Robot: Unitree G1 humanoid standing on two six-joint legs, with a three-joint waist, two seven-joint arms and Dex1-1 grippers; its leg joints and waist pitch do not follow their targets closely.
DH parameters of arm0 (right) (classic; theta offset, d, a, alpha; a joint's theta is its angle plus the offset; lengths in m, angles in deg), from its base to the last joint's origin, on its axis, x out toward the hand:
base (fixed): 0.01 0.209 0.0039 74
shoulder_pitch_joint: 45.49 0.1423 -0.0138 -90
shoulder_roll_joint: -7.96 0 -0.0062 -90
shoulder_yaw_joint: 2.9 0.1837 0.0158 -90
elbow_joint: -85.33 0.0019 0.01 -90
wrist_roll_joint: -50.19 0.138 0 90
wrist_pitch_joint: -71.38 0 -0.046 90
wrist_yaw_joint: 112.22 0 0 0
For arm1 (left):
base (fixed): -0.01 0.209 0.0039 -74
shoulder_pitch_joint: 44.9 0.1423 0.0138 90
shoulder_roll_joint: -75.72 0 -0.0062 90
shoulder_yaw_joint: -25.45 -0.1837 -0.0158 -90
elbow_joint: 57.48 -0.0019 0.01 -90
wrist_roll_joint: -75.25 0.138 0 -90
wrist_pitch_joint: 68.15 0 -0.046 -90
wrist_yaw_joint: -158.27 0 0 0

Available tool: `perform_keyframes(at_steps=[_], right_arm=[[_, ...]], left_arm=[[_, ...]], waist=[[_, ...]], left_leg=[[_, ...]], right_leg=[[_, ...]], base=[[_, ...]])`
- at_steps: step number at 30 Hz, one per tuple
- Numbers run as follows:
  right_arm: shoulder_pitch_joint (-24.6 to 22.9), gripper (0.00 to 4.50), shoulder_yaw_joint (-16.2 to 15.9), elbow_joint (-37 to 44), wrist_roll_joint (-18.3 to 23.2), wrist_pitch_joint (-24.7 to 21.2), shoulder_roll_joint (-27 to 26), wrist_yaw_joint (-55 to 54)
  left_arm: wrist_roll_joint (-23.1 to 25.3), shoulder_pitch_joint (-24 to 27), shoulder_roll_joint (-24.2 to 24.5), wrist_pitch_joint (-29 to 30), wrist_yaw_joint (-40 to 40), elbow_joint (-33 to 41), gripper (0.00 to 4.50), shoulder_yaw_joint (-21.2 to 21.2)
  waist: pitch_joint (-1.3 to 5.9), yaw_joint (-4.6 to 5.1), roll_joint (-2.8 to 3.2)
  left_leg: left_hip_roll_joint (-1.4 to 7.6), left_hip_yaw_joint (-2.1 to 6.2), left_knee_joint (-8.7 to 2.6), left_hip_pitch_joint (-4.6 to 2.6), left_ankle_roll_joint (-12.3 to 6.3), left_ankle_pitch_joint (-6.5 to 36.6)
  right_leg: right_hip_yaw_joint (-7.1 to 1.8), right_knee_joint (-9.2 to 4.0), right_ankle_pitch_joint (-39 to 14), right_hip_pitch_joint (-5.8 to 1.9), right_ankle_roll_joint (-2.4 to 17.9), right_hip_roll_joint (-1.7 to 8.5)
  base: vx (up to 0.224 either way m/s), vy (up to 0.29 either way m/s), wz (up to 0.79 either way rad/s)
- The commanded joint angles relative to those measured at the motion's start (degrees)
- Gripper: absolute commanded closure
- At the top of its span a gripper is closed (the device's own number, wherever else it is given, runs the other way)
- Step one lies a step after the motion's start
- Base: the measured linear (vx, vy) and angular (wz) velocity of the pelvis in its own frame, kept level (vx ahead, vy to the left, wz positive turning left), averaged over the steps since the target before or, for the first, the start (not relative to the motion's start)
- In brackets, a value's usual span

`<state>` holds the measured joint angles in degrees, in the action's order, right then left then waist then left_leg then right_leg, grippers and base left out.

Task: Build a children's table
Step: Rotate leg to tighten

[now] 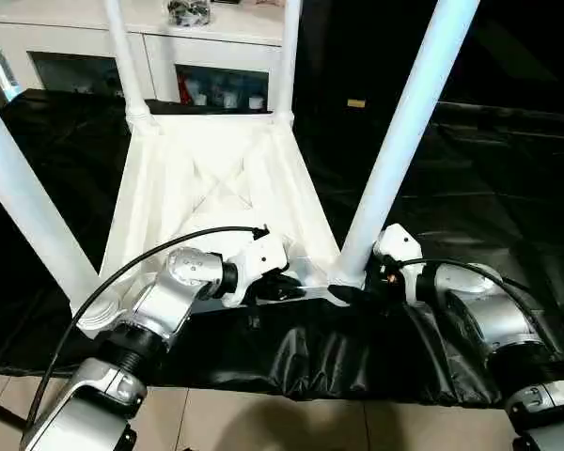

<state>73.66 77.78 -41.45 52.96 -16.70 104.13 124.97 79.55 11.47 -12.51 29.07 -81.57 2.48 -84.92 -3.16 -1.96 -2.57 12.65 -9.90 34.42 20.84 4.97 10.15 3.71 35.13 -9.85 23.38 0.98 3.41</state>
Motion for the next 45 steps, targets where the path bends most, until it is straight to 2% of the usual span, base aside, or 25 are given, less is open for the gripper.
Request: perform_keyframes(at_steps=[1, 5, 7, 8, 11, 17, 20, 22, 23, 25, 28, 29, 31, 34, 40, 42, 45], right_arm=[[1.1, 0.0, 0.2, -0.4, -0.3, 0.7, 0.2, -0.8], [1.1, 0.0, 0.2, -0.4, -0.4, 1.0, 0.3, -1.0], [1.1, 0.0, 0.2, -0.5, -0.4, 1.1, 0.3, -1.1], [1.1, 0.0, 0.2, -0.5, -0.5, 1.2, 0.3, -1.0], [1.1, 0.0, 0.3, -0.7, -0.7, 1.6, 0.3, -1.2], [1.9, 0.0, 0.4, -1.6, -0.8, 1.9, -0.1, -2.0], [2.2, 0.0, 0.3, -2.3, -0.8, 2.4, -0.9, -2.5], [2.2, 0.0, 0.3, -2.2, -0.6, 2.3, -1.2, -2.3], [2.2, 0.17, 0.3, -2.1, -0.4, 2.0, -1.4, -1.9], [2.2, 0.17, 0.4, -2.2, -0.2, 1.7, -1.5, -1.6], [2.3, 0.51, 0.3, -2.3, 0.0, 1.5, -1.9, -1.3], [2.3, 0.51, 0.3, -2.5, 0.1, 1.4, -2.1, -1.1], [2.3, 0.69, 0.3, -2.5, 0.3, 1.3, -2.2, -1.1], [2.3, 0.9, 0.2, -2.6, 0.3, 1.3, -2.5, -0.9], [1.8, 1.38, 0.1, -2.6, 0.4, 1.3, -3.2, -1.0], [1.6, 1.61, 0.9, -3.2, 1.1, 0.7, -4.5, -2.4], [1.6, 1.65, 2.1, -4.3, 2.0, -0.5, -6.6, -4.9]], left_arm=[[1.1, 0.4, 0.9, 0.9, 0.9, -2.5, 3.94, -0.1], [-0.2, 0.1, 0.8, 1.2, 0.0, -3.1, 3.94, 0.8], [-0.7, -0.1, 0.6, 1.4, 0.1, -3.3, 3.94, 1.2], [-0.8, -0.1, 0.5, 1.5, 0.0, -3.3, 4.3, 1.4], [-1.3, -0.2, 0.7, 2.0, -1.6, -3.5, 4.33, 1.0], [1.8, 0.0, 2.8, 1.4, -3.8, -4.0, 4.42, -2.7], [2.5, -0.2, 2.9, 1.1, -3.5, -4.1, 4.42, -3.0], [2.7, -0.3, 3.1, 1.1, -3.6, -4.1, 4.42, -3.2], [2.8, -0.4, 3.2, 1.1, -3.7, -4.1, 4.47, -3.4], [2.8, -0.5, 3.2, 1.2, -3.8, -4.1, 4.47, -3.5], [2.4, -0.7, 3.1, 1.4, -3.9, -4.2, 4.5, -3.6], [2.3, -0.7, 3.1, 1.4, -3.9, -4.2, 4.5, -3.6], [2.3, -0.7, 3.1, 1.4, -3.9, -4.2, 4.5, -3.5], [1.4, -0.5, 2.8, 1.4, -3.6, -3.9, 4.5, -2.5], [-0.6, 1.0, 3.0, 2.5, -4.0, -1.9, 4.5, -1.2], [-1.1, 2.0, 3.1, 3.3, -3.2, -1.0, 4.5, -0.5], [-1.6, 2.7, 2.6, 4.4, -1.3, -0.3, 4.5, 0.8]], waist=[[3.36, -0.28, -0.18], [3.38, -0.21, -0.09], [3.38, -0.17, -0.23], [3.38, -0.21, -0.16], [3.39, -0.23, -0.21], [3.43, 0.11, -0.12], [3.37, 0.11, -0.05], [3.25, 0.12, -0.02], [3.24, 0.13, -0.05], [3.2, 0.14, -0.09], [3.18, 0.14, -0.08], [3.21, 0.07, 0.28], [3.18, 0.25, 0.06], [3.14, 0.24, -0.08], [3.02, 0.41, -0.11], [3.11, 0.46, -0.28], [2.89, 1.05, -0.23]], left_leg=[[0.43, 0.01, -4.07, -0.46, -1.75, 16.7], [0.39, 0.06, -4.1, -0.43, -1.67, 17.1], [0.39, 0.07, -4.11, -0.41, -1.72, 17.2], [0.44, 0.1, -4.15, -0.42, -1.74, 17.2], [0.46, 0.09, -4.15, -0.43, -1.81, 17.1], [0.52, 0.27, -4.37, 0.03, -1.69, 16.6], [0.56, 0.14, -4.3, -0.36, -1.54, 17.4], [0.48, 0.17, -4.31, -0.41, -1.41, 18.1], [0.48, 0.16, -4.31, -0.46, -1.39, 18.2], [0.45, 0.24, -4.33, -0.45, -1.32, 18.5], [0.49, 0.25, -4.34, -0.59, -1.26, 18.9], [0.46, 0.26, -4.32, -0.61, -1.21, 18.9], [0.45, 0.33, -4.49, -0.48, -1.15, 19.5], [0.4, 0.27, -4.39, -0.79, -1.2, 20.1], [0.41, 0.49, -4.53, -0.63, -1.05, 20.7], [0.42, 0.42, -4.5, -0.79, -1.1, 20.7], [0.32, 0.51, -4.65, -0.73, -0.85, 21.2]], right_leg=[[-2.22, -5.68, -24.9, -2.41, 8.4, 3.91], [-2.17, -5.72, -25.2, -2.36, 8.3, 3.83], [-2.13, -5.69, -25.1, -2.36, 8.3, 3.81], [-2.14, -5.7, -25.1, -2.36, 8.3, 3.85], [-2.19, -5.67, -25.1, -2.33, 8.4, 3.9], [-2.13, -5.42, -24.0, -2.66, 8.5, 3.92], [-2.24, -5.55, -24.0, -2.34, 9.0, 3.96], [-2.18, -5.76, -25.8, -2.33, 8.5, 3.96], [-2.19, -5.83, -26.2, -2.28, 8.3, 3.96], [-2.14, -5.93, -27.6, -2.27, 7.8, 4.0], [-2.13, -6.06, -28.1, -2.1, 7.6, 3.98], [-2.19, -6.01, -27.7, -2.15, 7.8, 4.02], [-2.11, -5.9, -27.0, -2.29, 8.0, 3.89], [-2.09, -6.12, -28.5, -2.04, 7.7, 3.9], [-1.95, -6.24, -30.8, -2.08, 6.8, 4.03], [-2.01, -6.27, -30.6, -1.93, 6.8, 3.99], [-1.93, -6.41, -31.6, -1.83, 6.8, 3.97]], base=[[0.0, 0.0, 0.0], [0.0, 0.0, 0.0], [0.0, 0.0, 0.0], [0.0, 0.0, 0.0], [0.0, 0.0, 0.0], [0.0, 0.0, 0.0], [0.0, 0.0, 0.0], [0.0, 0.0, 0.0], [0.0, 0.0, 0.0], [0.0, 0.0, 0.0], [0.0, 0.0, 0.0], [0.0, 0.0, 0.0], [0.0, 0.0, 0.0], [0.0, 0.0, 0.0], [0.0, 0.0, 0.0], [0.0, 0.0, 0.0], [0.0, 0.0, 0.0]])
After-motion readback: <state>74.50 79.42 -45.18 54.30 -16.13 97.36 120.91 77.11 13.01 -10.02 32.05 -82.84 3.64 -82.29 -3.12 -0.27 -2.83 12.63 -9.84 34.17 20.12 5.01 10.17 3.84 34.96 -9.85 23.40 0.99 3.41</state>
